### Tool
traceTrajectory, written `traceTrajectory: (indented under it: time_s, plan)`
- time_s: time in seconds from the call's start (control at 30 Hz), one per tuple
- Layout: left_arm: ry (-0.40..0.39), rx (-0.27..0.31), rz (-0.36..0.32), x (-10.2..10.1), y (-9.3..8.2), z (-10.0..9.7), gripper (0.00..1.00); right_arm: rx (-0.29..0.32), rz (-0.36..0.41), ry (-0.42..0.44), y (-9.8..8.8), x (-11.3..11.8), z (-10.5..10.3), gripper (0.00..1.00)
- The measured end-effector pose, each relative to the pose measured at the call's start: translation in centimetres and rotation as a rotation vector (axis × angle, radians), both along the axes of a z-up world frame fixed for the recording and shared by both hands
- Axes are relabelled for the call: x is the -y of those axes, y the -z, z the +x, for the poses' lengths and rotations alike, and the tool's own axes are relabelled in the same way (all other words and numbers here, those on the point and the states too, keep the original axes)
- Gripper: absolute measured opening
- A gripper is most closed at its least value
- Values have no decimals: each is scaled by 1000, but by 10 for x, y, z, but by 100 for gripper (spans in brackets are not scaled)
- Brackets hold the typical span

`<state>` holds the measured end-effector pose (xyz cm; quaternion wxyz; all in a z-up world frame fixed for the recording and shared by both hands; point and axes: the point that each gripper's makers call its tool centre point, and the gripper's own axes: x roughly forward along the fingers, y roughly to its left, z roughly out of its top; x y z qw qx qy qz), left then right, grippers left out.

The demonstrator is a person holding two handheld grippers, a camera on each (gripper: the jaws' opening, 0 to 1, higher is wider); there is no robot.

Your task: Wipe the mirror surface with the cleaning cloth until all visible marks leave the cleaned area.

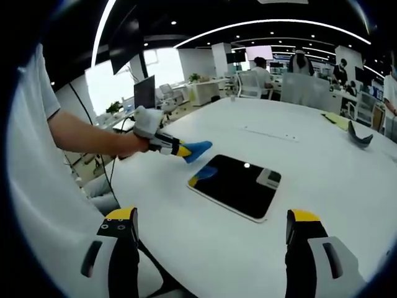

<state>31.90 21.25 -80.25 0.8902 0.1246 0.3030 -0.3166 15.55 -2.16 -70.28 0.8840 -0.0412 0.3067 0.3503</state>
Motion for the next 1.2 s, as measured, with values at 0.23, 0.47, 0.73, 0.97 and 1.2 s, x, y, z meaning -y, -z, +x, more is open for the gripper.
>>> traceTrajectory:
  time_s: [0.23, 0.47, 0.73, 0.97, 1.2]
  plan:
    - [3, 0, 1, 4, 2, 17, 8, -15, -7, -12, 3, -1, 3, 100]
    - [13, 2, 1, 17, 4, 34, 8, -12, 0, 2, 2, 1, 10, 100]
    - [36, 3, 3, 41, 6, 49, 8, -20, 3, 15, 2, 7, 12, 100]
    - [41, -3, 9, 51, 12, 55, 8, -19, 8, 36, 1, 14, 10, 100]
    - [31, -21, 29, 46, 23, 62, 8, -35, 8, 49, 7, 18, 4, 100]
